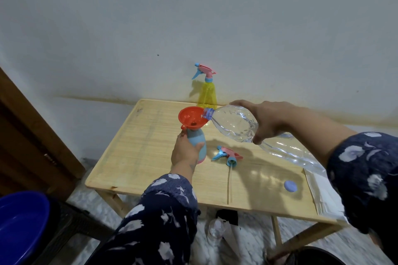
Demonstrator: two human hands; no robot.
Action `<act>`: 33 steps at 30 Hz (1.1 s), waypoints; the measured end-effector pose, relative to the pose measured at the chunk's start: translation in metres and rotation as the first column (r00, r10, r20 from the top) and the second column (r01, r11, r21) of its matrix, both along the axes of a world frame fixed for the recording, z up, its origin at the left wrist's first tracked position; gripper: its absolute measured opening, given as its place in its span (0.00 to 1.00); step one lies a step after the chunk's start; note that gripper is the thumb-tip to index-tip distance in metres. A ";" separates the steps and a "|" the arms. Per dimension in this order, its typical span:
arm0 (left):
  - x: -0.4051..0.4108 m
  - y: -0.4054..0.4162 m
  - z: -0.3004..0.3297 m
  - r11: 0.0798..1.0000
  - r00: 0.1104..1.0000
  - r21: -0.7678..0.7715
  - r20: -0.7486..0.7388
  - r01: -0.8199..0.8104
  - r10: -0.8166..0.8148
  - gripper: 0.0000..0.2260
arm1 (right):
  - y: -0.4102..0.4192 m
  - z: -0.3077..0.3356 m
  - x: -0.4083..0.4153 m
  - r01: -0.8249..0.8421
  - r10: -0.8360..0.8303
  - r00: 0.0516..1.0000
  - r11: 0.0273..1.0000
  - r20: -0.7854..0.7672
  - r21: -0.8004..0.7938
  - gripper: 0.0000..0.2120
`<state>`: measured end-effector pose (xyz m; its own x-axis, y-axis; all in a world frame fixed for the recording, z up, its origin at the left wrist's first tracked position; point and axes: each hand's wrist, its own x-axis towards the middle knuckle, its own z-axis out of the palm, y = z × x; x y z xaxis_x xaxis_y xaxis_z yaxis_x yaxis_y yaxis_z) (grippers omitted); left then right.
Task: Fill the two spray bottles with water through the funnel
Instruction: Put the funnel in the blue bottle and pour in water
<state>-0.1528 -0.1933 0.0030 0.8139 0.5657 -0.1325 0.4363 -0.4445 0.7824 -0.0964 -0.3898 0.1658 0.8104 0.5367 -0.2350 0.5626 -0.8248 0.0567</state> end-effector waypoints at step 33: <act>0.010 0.003 -0.021 0.997 0.999 0.071 0.030 -0.040 0.038 0.26 | -0.078 -0.076 0.037 0.222 -0.488 0.868 0.215 -0.092 0.951 0.53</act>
